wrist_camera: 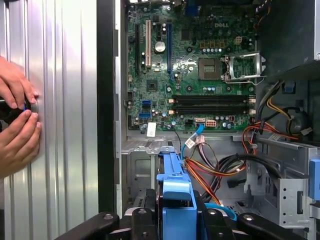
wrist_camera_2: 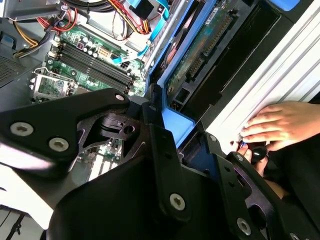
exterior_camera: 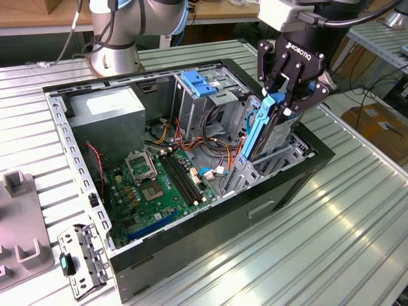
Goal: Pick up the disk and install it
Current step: 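Insert the disk into the insertion slot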
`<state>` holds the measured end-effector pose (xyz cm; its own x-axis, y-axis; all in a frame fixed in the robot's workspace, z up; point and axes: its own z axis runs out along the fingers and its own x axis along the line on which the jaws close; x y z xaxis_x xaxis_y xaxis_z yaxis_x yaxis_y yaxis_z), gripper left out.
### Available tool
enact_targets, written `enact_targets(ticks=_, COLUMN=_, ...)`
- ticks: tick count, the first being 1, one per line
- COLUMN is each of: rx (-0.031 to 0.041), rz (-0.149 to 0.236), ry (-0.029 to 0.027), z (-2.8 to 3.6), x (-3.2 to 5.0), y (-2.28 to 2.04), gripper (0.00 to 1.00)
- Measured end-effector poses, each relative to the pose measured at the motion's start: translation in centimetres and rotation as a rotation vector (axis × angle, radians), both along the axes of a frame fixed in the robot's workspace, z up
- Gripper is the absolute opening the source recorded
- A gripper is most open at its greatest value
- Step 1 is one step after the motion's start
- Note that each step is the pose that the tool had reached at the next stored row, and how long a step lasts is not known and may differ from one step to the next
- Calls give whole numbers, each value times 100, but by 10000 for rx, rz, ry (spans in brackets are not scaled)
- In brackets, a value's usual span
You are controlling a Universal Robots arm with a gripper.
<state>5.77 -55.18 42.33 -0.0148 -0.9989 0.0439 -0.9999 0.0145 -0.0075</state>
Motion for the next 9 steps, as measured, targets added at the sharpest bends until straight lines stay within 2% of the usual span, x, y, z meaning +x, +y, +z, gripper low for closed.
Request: enact_targets(ticks=9, rx=0, rz=0, ry=0, z=-183, x=0, y=-7, gripper=37)
